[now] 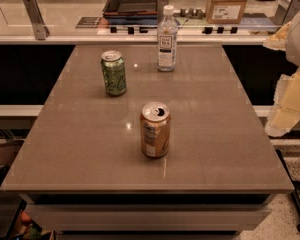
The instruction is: Pick orange can
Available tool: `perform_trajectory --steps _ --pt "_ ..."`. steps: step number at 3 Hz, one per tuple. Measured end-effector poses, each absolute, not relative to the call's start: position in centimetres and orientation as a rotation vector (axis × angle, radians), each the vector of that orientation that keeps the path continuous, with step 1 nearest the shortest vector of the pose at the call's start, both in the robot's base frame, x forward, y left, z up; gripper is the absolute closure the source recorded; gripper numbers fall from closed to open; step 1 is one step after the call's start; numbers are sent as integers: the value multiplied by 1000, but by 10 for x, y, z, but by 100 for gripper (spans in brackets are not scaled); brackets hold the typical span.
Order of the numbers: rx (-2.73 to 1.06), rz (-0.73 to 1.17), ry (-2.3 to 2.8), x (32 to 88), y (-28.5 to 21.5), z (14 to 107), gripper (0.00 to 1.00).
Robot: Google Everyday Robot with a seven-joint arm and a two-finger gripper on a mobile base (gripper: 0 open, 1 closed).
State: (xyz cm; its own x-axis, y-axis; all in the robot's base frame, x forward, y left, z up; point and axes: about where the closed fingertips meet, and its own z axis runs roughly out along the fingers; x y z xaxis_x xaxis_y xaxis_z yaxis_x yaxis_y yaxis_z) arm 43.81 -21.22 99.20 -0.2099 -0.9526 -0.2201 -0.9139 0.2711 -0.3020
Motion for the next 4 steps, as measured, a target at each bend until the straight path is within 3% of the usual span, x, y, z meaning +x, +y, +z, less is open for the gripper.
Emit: perform_trajectory --steps 2,4 --pt "-1676 -135 2179 438 -210 991 0" --pt "-1570 109 2027 446 -171 963 0"
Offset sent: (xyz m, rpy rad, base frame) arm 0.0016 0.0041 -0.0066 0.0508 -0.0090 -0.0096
